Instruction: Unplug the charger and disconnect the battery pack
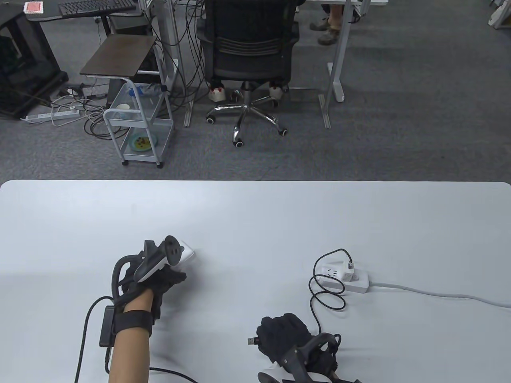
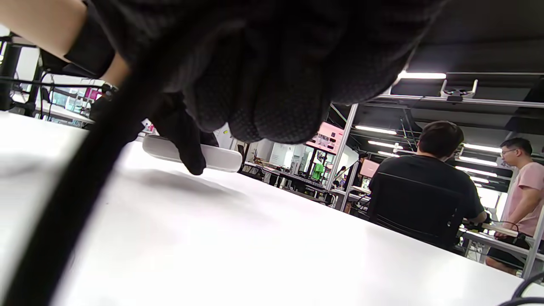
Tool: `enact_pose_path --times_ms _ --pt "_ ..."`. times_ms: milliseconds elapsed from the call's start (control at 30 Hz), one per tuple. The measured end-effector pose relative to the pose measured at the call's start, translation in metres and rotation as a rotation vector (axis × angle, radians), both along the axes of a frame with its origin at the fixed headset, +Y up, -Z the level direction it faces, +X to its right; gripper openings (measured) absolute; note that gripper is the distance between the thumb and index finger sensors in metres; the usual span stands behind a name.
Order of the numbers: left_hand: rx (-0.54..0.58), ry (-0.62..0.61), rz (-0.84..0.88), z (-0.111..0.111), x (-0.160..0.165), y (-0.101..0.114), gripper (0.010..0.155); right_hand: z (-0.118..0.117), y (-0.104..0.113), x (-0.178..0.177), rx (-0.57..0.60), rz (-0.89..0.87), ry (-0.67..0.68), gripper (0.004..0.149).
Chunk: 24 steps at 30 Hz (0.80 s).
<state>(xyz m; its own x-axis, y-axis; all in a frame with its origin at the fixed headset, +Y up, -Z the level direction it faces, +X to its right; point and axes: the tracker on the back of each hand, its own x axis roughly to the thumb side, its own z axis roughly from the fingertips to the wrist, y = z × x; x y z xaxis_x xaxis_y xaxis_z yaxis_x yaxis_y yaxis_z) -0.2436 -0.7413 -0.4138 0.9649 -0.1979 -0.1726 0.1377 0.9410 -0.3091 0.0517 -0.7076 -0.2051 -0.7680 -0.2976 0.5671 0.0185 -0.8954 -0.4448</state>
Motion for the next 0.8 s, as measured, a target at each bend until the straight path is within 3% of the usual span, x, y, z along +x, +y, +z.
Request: enact_pose_path --times_ms 167,500,667,800 --pt "-0.047 -0.024 -0.062 -0.002 0.008 -0.013 0.107 0.005 0.003 0.000 0.014 -0.012 0.002 0.041" --pt "-0.047 -0.025 0.042 -0.003 -0.001 -0.016 0.104 0.004 0.004 0.002 -0.002 -0.023 -0.004 0.042" --pt "-0.027 -0.053 0.048 -0.001 -0.004 -0.018 0.100 0.003 0.001 0.001 -0.022 -0.015 0.000 0.042" --pt "0.076 -0.112 0.051 0.004 -0.008 -0.021 0.090 0.002 0.001 0.001 -0.027 -0.013 0.001 0.042"
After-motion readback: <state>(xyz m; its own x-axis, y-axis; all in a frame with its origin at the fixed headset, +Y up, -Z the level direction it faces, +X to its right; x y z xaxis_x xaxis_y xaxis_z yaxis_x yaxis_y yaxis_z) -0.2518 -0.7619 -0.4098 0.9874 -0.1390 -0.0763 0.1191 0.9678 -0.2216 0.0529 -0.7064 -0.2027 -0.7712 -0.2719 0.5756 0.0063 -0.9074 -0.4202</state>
